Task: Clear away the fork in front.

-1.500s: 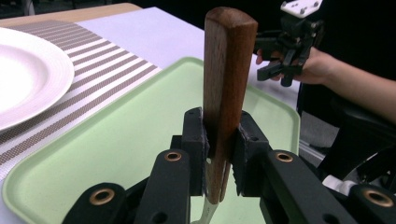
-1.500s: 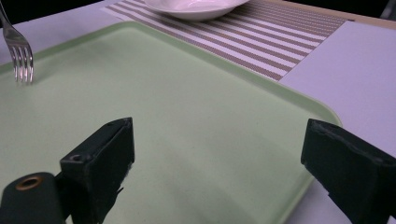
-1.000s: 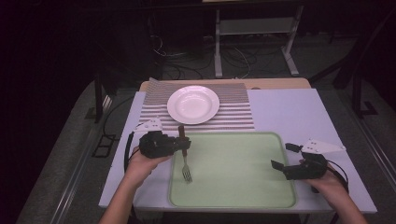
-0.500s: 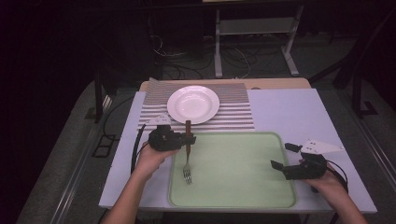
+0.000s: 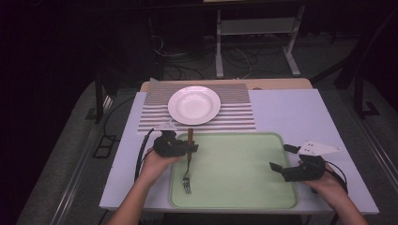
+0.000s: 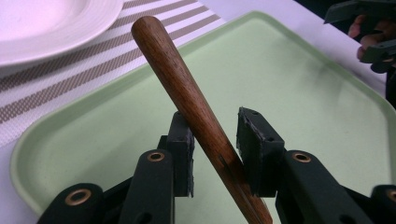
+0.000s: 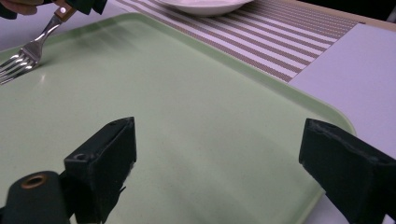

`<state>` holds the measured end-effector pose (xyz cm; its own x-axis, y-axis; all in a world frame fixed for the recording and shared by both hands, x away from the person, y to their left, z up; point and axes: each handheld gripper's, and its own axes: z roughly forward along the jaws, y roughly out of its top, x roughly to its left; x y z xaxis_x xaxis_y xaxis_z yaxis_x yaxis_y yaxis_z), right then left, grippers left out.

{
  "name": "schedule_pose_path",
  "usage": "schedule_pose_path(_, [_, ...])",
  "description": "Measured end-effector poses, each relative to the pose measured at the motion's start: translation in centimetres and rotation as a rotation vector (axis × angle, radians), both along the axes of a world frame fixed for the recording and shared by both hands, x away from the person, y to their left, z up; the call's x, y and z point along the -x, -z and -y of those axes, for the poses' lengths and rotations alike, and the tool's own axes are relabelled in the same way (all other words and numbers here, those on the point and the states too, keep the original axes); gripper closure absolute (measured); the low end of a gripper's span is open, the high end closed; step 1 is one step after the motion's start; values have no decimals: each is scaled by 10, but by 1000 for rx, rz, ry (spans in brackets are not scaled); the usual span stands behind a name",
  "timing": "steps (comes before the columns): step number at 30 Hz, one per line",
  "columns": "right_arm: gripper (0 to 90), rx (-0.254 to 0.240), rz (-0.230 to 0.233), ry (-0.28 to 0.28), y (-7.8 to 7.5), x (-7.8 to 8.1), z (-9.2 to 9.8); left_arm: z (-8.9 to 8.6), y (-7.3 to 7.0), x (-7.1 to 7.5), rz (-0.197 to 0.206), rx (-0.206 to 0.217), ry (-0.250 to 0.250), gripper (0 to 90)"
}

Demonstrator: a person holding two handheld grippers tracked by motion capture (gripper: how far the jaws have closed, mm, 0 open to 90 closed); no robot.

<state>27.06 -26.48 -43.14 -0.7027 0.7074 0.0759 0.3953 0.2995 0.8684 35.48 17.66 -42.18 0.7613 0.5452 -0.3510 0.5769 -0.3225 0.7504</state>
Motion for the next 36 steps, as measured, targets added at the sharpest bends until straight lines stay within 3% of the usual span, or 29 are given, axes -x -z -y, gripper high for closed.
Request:
schedule_pose_path(7, [116,7,1,-3,1,0,0,2,9,-3,-35,-33,-18,644])
schedule_pose_path(23, [130,3,-5,-6,1,0,-1,6,20,-8,-75,-108,-25,632])
schedule_pose_path(26, [130,1,-3,-6,1,0,0,6,20,-8,-67,-129,-32,602])
schedule_pose_path(31, [130,4,-5,-6,1,0,0,8,17,-5,-40,-126,-33,599])
schedule_pose_path(36, [130,5,-8,-6,1,-1,0,13,11,1,14,-109,2,729])
